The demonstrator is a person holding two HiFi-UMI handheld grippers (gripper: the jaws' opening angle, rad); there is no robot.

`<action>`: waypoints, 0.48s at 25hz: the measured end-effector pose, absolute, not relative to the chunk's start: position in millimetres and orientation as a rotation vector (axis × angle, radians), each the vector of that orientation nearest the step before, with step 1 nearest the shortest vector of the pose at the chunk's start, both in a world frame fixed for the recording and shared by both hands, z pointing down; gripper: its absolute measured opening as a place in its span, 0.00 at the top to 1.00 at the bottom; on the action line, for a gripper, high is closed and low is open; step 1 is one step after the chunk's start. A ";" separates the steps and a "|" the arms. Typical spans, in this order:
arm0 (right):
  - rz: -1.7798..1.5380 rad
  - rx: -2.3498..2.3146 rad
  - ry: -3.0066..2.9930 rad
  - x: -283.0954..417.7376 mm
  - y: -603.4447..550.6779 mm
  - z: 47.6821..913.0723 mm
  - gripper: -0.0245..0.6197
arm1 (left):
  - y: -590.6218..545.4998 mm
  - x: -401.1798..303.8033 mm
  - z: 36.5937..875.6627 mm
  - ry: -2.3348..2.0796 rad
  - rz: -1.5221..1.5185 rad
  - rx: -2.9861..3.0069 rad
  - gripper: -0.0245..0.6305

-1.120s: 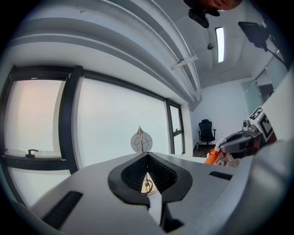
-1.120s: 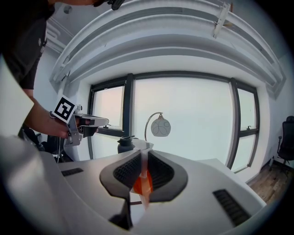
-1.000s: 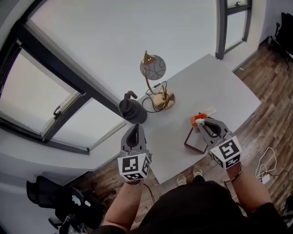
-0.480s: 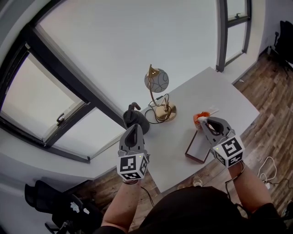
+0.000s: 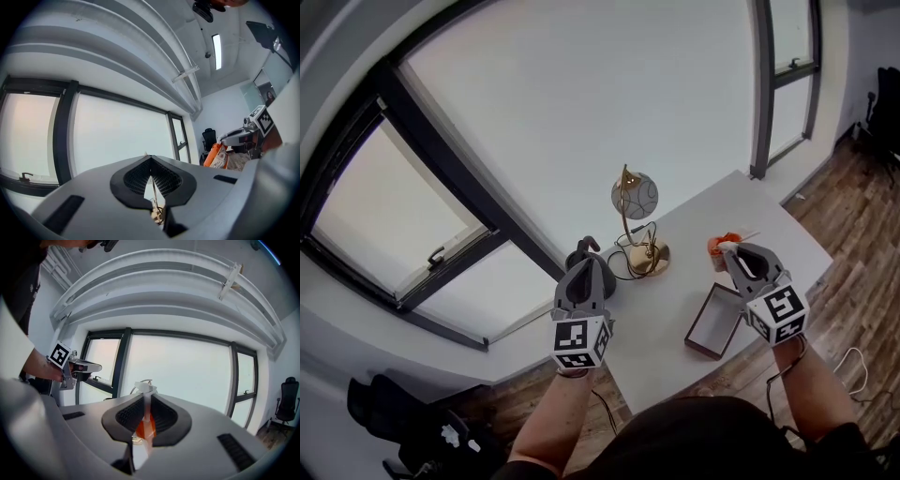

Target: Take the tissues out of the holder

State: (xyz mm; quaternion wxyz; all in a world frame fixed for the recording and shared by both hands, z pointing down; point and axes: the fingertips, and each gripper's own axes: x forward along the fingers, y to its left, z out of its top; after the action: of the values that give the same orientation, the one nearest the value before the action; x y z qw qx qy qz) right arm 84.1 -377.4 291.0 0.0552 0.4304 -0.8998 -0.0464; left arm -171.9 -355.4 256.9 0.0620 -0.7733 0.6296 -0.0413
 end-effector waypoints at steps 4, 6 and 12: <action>-0.174 1.321 -2.751 80.3 -384.1 273.3 0.90 | -360.6 -176.7 236.5 1.886 -0.109 -2.314 0.96; -0.180 1.321 -2.763 78.6 -384.0 268.1 0.90 | -360.9 -178.4 229.6 1.880 -0.107 -2.306 0.96; -0.199 1.351 -2.757 79.0 -388.5 266.1 0.90 | -362.0 -179.8 235.6 1.875 -0.121 -2.313 0.96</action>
State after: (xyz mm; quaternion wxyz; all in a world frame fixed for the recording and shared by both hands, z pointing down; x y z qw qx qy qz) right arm 79.0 -388.5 266.1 0.0324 0.4388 -0.8957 -0.0646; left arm -179.8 -362.0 235.6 0.0809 -0.7737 0.6270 -0.0405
